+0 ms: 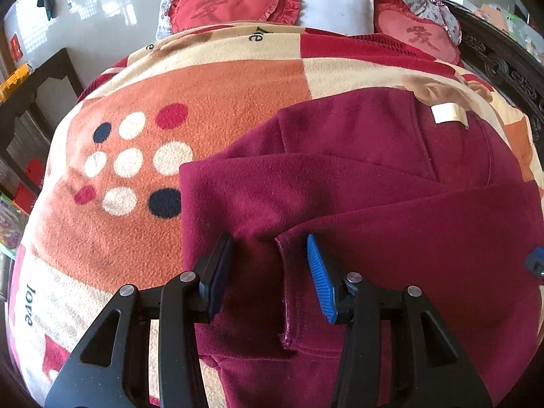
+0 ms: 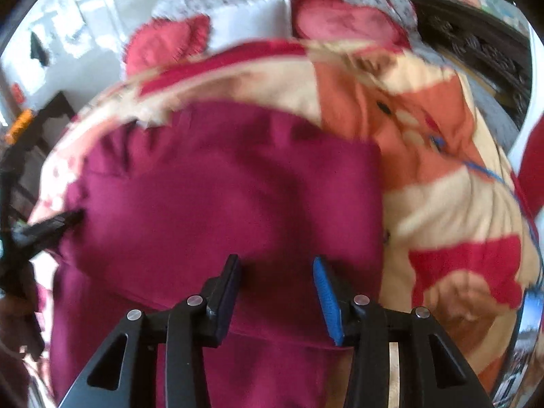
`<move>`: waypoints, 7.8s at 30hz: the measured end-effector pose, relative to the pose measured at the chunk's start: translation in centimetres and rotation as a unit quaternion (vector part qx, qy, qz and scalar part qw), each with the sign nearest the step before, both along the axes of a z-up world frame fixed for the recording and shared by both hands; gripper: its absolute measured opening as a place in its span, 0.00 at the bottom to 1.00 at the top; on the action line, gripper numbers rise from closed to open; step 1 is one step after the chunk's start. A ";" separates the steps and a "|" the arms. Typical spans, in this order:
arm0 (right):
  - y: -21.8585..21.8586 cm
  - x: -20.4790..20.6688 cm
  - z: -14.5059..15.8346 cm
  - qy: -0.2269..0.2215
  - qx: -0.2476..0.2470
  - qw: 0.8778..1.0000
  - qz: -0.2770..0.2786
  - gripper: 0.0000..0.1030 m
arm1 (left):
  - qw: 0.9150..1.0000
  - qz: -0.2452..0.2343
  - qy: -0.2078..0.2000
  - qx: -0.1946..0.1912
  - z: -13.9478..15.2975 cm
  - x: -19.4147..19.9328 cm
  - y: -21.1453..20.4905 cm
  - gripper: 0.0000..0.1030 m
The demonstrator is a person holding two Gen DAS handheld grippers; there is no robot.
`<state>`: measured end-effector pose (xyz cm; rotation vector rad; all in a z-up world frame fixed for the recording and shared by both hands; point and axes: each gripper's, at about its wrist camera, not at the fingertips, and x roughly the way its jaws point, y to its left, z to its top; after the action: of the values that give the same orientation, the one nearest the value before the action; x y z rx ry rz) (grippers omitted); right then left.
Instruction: Fold small clothes
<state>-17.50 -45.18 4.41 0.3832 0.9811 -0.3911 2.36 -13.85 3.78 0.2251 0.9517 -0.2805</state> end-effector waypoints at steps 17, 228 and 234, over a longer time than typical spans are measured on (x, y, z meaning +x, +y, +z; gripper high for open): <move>1.4 -10.1 3.7 -0.020 0.049 0.999 -0.010 0.51 | 1.000 -0.019 0.017 -0.014 3.6 -9.0 4.9 0.43; 22.0 29.8 0.5 0.167 0.078 0.926 0.328 0.87 | 0.946 -0.092 0.003 -0.310 3.9 -7.1 7.2 0.62; 23.7 29.8 -0.3 0.193 0.017 0.916 0.352 0.84 | 0.949 -0.098 -0.001 -0.299 3.9 -7.6 6.8 0.62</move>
<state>12.31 -21.49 4.06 -0.0417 1.4360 0.2209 -5.24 -7.10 7.64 -0.2408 0.8028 -0.7364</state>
